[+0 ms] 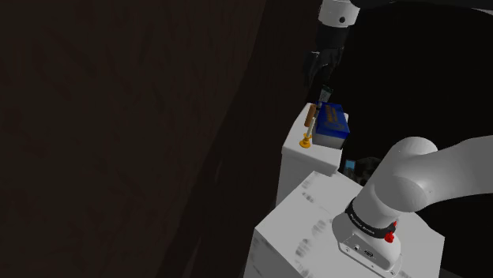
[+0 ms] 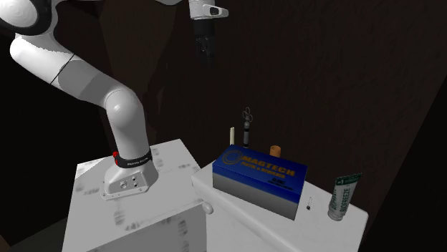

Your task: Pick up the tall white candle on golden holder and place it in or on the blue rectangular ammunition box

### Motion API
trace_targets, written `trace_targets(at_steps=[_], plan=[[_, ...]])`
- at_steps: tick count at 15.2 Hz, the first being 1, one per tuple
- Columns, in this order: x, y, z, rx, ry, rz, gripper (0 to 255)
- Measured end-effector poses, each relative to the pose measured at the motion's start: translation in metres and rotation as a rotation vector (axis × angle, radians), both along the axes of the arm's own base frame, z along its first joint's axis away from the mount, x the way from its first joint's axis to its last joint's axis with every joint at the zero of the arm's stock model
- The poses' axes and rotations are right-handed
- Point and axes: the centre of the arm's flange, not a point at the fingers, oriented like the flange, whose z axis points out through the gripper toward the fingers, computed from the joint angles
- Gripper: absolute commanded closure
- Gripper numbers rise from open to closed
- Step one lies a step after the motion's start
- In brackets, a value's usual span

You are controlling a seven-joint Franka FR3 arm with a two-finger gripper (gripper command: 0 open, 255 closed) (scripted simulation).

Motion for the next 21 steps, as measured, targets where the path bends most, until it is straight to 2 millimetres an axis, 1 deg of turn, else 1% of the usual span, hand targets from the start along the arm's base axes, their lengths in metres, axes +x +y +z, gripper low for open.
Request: trace_targets(at_steps=[1, 3, 5, 6, 9, 11, 15, 17, 18, 19, 21], plan=[[0.0, 0.0, 0.0, 0.0, 0.0, 0.0, 0], [0.003, -0.01, -0.012, 0.004, -0.001, -0.015, 0], [0.008, -0.03, -0.031, 0.011, -0.002, -0.038, 0], [0.01, -0.035, -0.04, 0.015, -0.004, -0.05, 0], [0.009, -0.063, -0.069, 0.027, -0.007, -0.087, 0], [0.013, -0.08, -0.086, 0.034, -0.01, -0.112, 0], [0.018, -0.116, -0.131, 0.049, -0.014, -0.162, 0], [0.018, -0.135, -0.149, 0.057, -0.017, -0.186, 0], [0.021, -0.143, -0.159, 0.06, -0.018, -0.199, 0], [0.02, -0.152, -0.174, 0.064, -0.018, -0.211, 0], [0.02, -0.16, -0.185, 0.067, -0.021, -0.221, 0]])
